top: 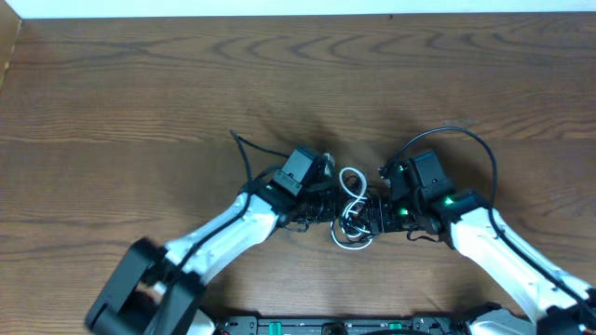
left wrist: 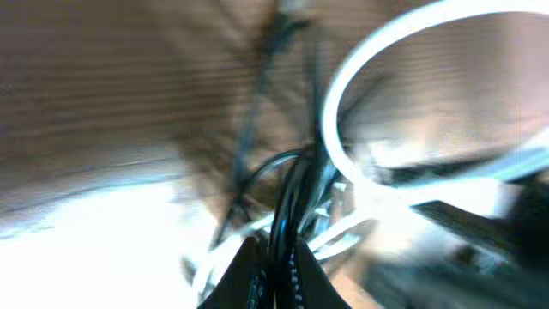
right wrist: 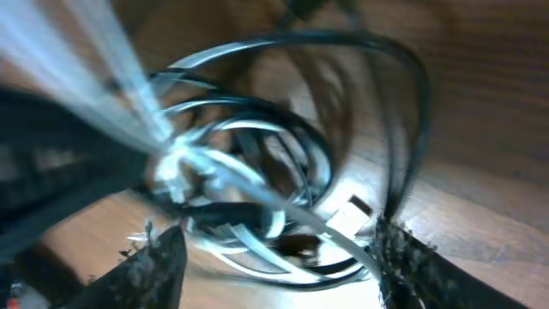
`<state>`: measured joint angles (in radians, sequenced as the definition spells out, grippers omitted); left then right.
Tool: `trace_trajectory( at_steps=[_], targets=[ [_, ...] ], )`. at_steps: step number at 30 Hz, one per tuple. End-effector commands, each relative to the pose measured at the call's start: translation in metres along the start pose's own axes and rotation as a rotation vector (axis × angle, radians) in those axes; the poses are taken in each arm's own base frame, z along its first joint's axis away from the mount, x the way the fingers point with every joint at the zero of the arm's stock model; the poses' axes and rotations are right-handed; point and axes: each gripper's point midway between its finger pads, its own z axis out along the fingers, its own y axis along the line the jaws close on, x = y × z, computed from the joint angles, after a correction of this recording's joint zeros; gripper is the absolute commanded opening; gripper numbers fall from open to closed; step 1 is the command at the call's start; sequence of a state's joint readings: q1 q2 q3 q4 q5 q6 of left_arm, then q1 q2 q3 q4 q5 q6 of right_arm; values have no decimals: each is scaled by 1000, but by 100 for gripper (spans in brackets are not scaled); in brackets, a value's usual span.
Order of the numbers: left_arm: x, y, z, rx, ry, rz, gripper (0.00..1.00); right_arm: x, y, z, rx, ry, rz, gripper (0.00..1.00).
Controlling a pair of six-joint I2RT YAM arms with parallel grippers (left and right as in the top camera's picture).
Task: Untangle cables
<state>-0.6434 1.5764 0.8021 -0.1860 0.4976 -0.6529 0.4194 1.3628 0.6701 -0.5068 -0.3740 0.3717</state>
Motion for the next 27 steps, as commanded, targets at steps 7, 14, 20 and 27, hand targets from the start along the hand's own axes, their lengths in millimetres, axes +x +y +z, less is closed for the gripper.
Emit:
trace_trajectory(
  at_steps=[7,14,20,27],
  targets=[
    [-2,-60,-56,208,-84,158,8,11,-34,20,150,60,26,36],
    [8,-65,-61,241,-53,216,7,11,-41,20,193,58,60,11],
    [8,-29,-58,86,-54,212,8,21,-71,11,363,56,170,1],
    [8,-2,-60,-20,-46,175,8,22,-71,11,368,57,198,13]
  ],
)
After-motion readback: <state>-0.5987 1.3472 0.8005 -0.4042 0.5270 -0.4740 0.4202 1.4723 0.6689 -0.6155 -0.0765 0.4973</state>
